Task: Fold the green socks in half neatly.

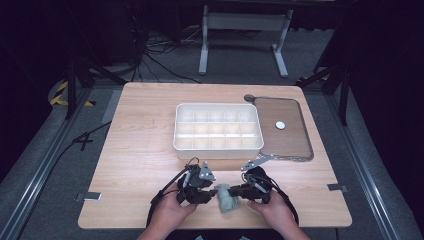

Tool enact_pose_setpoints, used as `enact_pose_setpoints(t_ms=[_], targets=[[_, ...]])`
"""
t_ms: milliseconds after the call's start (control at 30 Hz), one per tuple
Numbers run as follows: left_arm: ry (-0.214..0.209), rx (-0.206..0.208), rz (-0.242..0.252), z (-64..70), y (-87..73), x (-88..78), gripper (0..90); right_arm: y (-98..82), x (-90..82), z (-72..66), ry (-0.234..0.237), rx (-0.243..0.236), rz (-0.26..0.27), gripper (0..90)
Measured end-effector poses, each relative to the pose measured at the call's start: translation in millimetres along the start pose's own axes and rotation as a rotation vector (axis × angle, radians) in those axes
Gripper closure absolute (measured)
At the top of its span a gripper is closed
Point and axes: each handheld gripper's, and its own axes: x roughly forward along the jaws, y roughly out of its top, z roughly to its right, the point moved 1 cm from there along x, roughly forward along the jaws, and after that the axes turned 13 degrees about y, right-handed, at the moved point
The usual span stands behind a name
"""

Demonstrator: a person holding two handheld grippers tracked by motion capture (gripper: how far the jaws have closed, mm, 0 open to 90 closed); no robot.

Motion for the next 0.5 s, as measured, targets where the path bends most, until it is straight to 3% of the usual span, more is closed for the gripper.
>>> enact_pose_setpoints(t_ms=[300,500], targets=[[0.011,-0.035,0.018,-8.6,-2.6,-4.5,65.1,4.3,-11.3,-10.4,-0.03,-0.035,0.029,86.9],[0.028,-0.08,0.031,-20.4,-6.6,-11.3,64.9,12.9,-34.4,-19.4,-0.081,-0.084,0.1,86.9]])
